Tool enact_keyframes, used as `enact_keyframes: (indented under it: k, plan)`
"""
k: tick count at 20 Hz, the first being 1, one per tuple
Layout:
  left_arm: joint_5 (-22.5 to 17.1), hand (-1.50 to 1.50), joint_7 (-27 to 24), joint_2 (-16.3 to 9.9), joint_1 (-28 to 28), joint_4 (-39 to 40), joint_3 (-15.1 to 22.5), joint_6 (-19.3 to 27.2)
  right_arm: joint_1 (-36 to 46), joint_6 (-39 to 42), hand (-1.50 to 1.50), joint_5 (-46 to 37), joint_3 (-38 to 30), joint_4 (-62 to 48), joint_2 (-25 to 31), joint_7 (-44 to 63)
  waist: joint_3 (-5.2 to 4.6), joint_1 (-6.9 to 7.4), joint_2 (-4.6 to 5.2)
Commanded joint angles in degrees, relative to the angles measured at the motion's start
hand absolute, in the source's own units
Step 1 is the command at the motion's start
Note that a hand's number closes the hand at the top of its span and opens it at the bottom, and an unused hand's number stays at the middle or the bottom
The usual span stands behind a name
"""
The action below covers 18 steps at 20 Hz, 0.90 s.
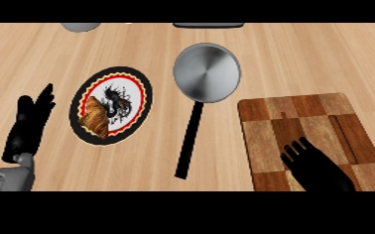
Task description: Pick the squash from the cutting board and place it in the pan
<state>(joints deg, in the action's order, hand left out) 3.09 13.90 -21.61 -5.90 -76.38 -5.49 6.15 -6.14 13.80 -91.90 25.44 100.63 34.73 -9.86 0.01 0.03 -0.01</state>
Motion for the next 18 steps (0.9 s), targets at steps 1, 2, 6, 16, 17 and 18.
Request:
enact_keyframes:
  k: [1,2,6,16,17,18]
  plan:
    - [0.28,0.0,0.6,1.17,0.74,-1.26,0.58,-0.66,3.4,-5.72,1.5,-4.08,1.75,-3.81,-1.13,-1.62,0.01,0.24,0.0]
    - [-1.0,0.0,-2.22,-1.52,0.33,2.25,-2.57,-2.82,1.85,-6.69,1.5,-4.89,0.79,-2.81,-0.51,-0.92,-0.01,-0.02,0.0]
    - [0.62,0.0,-2.07,0.24,-2.32,3.8,-2.73,-2.06,3.65,-6.69,1.5,-3.66,-2.52,-3.02,-1.35,-5.24,-0.01,-0.1,0.0]
    - [1.49,0.0,-0.18,1.94,-1.13,0.14,-1.69,-1.52,7.53,-1.62,1.5,18.45,-21.1,-11.06,-8.48,-7.0,0.15,0.67,0.66]
    - [1.32,0.0,0.64,1.35,-1.39,-0.65,-1.8,-1.91,8.09,-1.27,1.5,21.08,-24.04,-14.53,-10.32,-5.66,0.3,1.08,0.84]
    - [0.56,0.0,0.23,0.92,-1.04,-0.17,-2.26,-2.88,9.37,1.83,1.5,24.81,-27.78,-15.27,-10.24,-5.55,0.21,0.92,0.83]
